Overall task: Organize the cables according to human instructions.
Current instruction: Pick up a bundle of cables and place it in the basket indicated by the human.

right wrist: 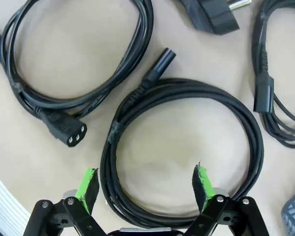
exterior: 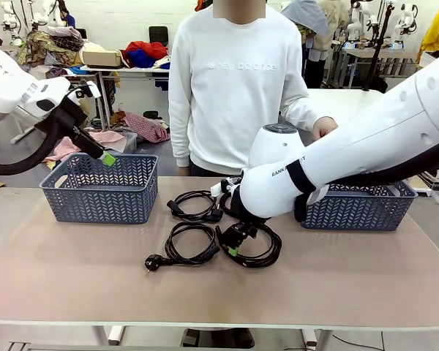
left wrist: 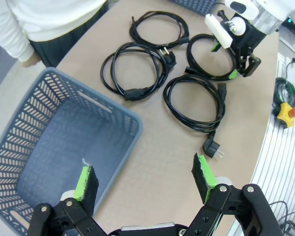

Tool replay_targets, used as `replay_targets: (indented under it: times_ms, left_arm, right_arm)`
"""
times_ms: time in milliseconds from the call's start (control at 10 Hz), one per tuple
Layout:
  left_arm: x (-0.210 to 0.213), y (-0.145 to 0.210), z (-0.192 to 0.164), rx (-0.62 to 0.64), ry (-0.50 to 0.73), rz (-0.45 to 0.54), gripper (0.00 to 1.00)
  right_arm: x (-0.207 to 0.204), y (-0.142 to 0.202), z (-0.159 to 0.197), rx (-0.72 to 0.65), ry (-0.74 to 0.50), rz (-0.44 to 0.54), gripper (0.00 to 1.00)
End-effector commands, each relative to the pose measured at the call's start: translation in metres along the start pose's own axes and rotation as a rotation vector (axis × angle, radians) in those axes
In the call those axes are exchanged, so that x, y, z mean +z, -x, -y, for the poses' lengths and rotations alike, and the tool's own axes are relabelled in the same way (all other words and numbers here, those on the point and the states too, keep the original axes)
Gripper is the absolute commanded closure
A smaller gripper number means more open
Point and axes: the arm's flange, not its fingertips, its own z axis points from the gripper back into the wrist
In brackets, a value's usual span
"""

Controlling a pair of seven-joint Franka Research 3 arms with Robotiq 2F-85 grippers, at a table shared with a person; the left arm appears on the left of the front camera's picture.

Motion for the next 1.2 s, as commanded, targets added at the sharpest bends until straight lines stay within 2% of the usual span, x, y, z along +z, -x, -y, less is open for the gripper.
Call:
replay_targets:
  times_ms: [0, 1100]
  left_arm:
    - [0.000, 0.002, 0.000, -0.011, 0.015, 0.032, 0.00]
    - [0.000, 0.002, 0.000, -0.011, 0.015, 0.032, 0.00]
  right_arm:
    - [-0.004, -0.016, -0.005, -0.022, 0.018, 0.007, 0.00]
    - [-0.020, -0.035, -0.012, -0.092, 0.079, -0.021, 0.00]
